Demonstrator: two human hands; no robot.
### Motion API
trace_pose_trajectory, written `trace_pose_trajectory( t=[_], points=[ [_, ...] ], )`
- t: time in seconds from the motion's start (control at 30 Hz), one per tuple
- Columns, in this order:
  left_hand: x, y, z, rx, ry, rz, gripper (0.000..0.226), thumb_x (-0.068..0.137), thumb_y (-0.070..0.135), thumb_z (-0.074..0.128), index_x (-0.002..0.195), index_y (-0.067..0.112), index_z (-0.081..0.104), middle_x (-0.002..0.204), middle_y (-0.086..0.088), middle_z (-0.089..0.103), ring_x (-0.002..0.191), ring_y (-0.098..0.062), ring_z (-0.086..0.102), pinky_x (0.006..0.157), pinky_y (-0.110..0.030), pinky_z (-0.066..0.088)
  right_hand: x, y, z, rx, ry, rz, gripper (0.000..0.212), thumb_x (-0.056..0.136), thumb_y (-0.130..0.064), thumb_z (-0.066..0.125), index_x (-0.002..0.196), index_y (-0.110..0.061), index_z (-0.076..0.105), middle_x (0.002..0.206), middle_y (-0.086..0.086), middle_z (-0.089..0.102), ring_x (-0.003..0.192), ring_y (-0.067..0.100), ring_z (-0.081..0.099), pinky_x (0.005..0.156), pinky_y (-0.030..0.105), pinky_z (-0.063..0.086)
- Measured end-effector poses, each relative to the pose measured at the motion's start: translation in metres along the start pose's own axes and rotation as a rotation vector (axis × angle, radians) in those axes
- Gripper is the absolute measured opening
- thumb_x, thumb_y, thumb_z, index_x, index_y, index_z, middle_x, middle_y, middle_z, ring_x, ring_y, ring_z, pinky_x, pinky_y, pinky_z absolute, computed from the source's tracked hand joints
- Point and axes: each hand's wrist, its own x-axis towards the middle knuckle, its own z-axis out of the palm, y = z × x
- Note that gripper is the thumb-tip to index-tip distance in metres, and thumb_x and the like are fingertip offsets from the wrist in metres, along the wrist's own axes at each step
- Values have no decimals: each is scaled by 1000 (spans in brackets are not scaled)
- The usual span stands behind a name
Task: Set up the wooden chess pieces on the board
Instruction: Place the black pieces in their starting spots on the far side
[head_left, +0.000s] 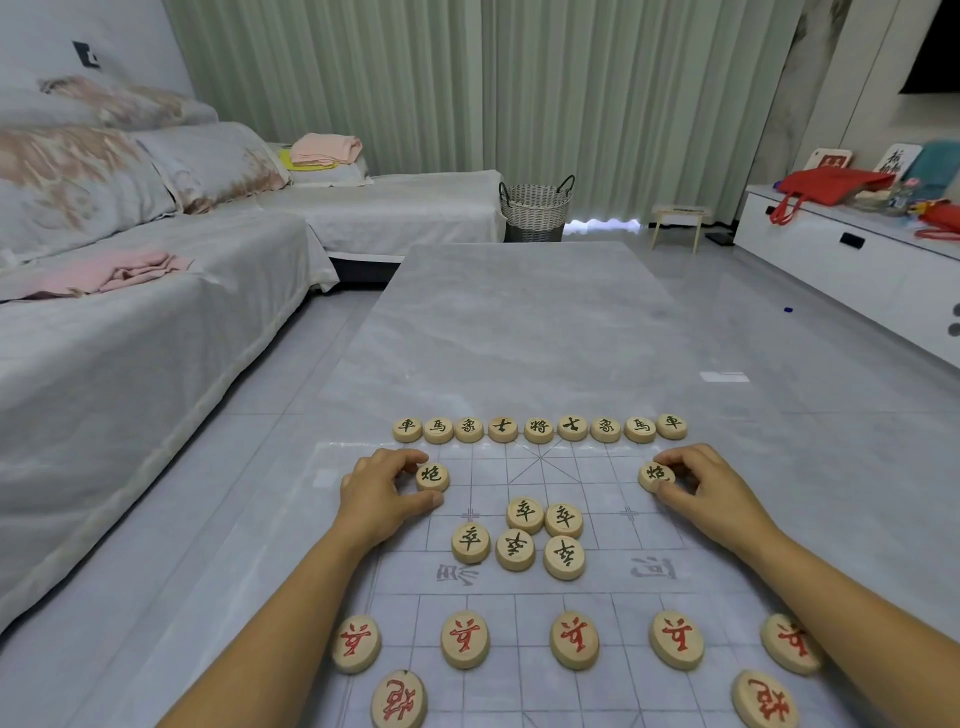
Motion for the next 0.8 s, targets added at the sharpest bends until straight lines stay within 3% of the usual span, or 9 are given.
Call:
trace_pose_trajectory(
  t=[0.33, 0.57, 0.7, 0.8],
  points=[
    [-1, 2, -1, -3, 14, 6, 49, 71, 38, 76, 115, 28, 58, 106, 7, 52, 107, -18, 46, 98, -40, 37, 1, 0, 1, -5, 6, 12, 28, 83, -22, 65, 110, -15, 59, 108, -1, 52, 96, 14, 51, 81, 24, 37],
    [-3, 2, 0, -21, 47, 30, 47, 68, 44, 76, 109, 29, 59, 105, 7, 56, 104, -16, 47, 97, -41, 39, -2, 0, -2, 126, 73, -1, 31, 84, -17, 65, 114, -14, 56, 112, 1, 47, 103, 17, 49, 84, 26, 37],
    [-3, 2, 0, -81, 41, 25, 49, 57, 59, 66, 99, 36, 56, 103, 8, 58, 102, -15, 49, 95, -42, 41, -9, -1, 1, -47, 196, -202, 33, 82, -15, 67, 114, -15, 58, 117, -4, 43, 112, 9, 34, 95, 29, 32],
    [-3, 1, 0, -108, 50, 35, 44, 59, 57, 71, 95, 37, 55, 96, 10, 57, 99, -15, 50, 94, -43, 42, -13, -20, 3, -180, 133, -437, 31, 82, -33, 59, 110, -19, 60, 111, -5, 49, 106, 5, 37, 93, 33, 35]
  ],
)
